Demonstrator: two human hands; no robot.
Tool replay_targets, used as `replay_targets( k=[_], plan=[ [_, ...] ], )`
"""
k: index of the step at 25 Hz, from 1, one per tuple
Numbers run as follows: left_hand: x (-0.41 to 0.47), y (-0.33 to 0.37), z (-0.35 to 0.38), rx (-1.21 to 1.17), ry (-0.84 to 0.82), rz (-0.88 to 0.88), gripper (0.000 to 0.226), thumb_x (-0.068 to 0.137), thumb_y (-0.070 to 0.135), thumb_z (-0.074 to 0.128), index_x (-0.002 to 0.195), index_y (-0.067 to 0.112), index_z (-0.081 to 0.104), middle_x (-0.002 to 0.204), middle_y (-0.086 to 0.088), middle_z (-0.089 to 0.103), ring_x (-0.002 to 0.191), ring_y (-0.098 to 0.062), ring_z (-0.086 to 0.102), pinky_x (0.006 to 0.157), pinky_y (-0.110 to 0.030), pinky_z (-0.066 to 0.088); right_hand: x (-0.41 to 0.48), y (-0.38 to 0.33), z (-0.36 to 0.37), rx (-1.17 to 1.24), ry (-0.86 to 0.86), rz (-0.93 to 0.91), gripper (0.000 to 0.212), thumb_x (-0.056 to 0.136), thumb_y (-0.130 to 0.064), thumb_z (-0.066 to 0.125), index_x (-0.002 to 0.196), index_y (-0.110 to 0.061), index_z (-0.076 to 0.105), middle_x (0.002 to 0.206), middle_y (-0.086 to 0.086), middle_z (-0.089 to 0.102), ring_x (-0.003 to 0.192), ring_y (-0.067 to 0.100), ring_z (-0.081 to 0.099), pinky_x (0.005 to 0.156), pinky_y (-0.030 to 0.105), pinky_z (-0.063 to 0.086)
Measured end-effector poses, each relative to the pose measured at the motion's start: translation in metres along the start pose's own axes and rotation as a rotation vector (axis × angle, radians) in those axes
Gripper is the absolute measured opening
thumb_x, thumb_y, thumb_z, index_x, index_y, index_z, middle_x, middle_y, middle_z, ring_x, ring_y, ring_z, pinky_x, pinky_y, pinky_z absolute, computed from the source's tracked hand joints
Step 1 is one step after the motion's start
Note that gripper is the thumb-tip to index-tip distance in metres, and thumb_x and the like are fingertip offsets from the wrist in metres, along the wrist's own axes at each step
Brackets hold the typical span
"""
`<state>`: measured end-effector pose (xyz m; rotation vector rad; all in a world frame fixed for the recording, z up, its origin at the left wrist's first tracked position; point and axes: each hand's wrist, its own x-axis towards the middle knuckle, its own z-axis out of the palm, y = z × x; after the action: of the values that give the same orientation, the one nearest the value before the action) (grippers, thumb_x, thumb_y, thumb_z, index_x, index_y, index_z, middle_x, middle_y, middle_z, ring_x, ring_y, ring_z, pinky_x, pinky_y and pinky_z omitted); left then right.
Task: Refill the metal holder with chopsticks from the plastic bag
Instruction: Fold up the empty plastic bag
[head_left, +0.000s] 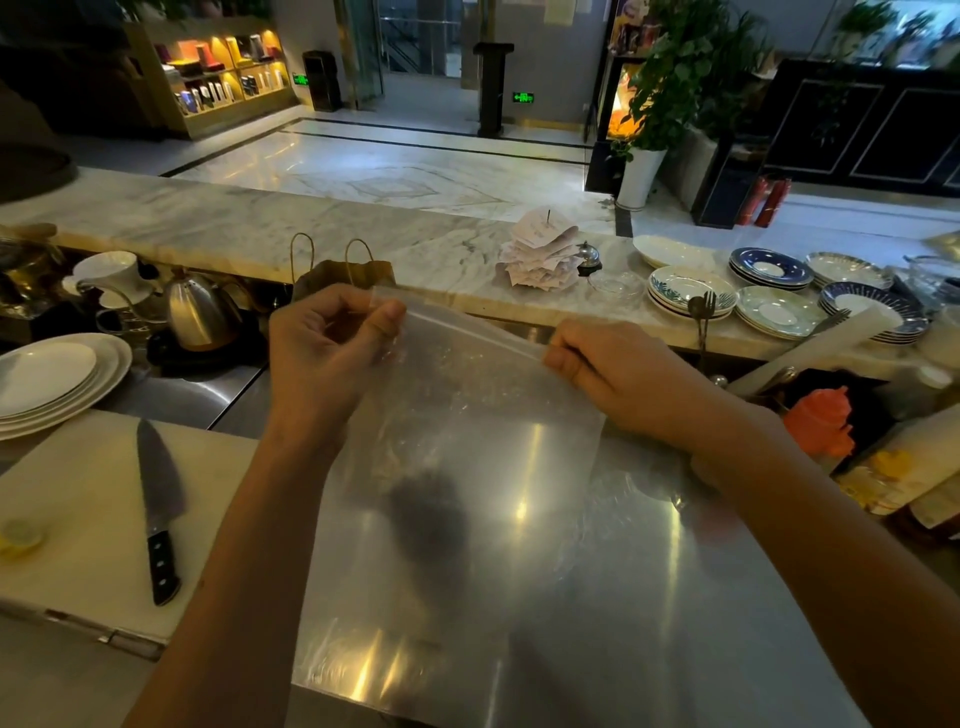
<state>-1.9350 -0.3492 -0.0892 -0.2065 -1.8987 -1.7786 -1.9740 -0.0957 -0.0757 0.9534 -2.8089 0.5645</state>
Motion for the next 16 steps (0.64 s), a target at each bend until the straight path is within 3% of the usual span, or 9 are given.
replay_targets(
  k=[3, 7, 12, 16],
  plan=[
    [-0.002, 0.000, 0.000, 0.016, -0.011, -0.030, 0.004, 0.088, 0.014, 0.065, 0.086, 0.017, 0.068, 0.085, -0.005, 0.068, 0.081, -0.023, 0.065, 0.073, -0.036, 0.059, -0.012, 0.011, -0.001, -0.021, -0.048, 0.029, 0.033, 0.099, -0.045, 0.031, 0.095, -0.022, 0.054, 0.078, -0.008, 0.055, 0.071, 0.015, 0.054, 0.070, 0.039, 0.049],
    [-0.003, -0.002, 0.004, -0.003, 0.023, -0.086, 0.006, 0.089, 0.013, 0.065, 0.085, 0.017, 0.067, 0.084, -0.003, 0.068, 0.082, -0.023, 0.065, 0.075, -0.038, 0.059, -0.015, 0.014, 0.000, -0.045, 0.025, 0.003, 0.043, 0.093, -0.049, 0.023, 0.092, -0.019, 0.055, 0.067, -0.012, 0.049, 0.061, 0.005, 0.047, 0.060, 0.033, 0.040],
    [-0.001, -0.002, 0.003, -0.013, 0.031, -0.072, 0.010, 0.090, 0.014, 0.064, 0.084, 0.020, 0.068, 0.074, 0.007, 0.068, 0.074, -0.017, 0.064, 0.068, -0.036, 0.056, -0.019, 0.018, -0.002, -0.053, 0.184, 0.019, 0.058, 0.093, -0.060, 0.021, 0.085, -0.017, 0.060, 0.064, -0.005, 0.054, 0.058, 0.017, 0.054, 0.057, 0.034, 0.047],
    [-0.001, -0.008, 0.000, -0.086, 0.132, -0.182, 0.009, 0.092, 0.021, 0.062, 0.085, 0.018, 0.067, 0.076, 0.007, 0.067, 0.073, -0.012, 0.063, 0.069, -0.033, 0.057, -0.020, 0.007, 0.015, 0.433, 0.366, 0.179, 0.054, 0.088, -0.057, 0.043, 0.083, -0.007, 0.062, 0.075, 0.012, 0.066, 0.069, 0.027, 0.064, 0.068, 0.043, 0.056]
  ],
)
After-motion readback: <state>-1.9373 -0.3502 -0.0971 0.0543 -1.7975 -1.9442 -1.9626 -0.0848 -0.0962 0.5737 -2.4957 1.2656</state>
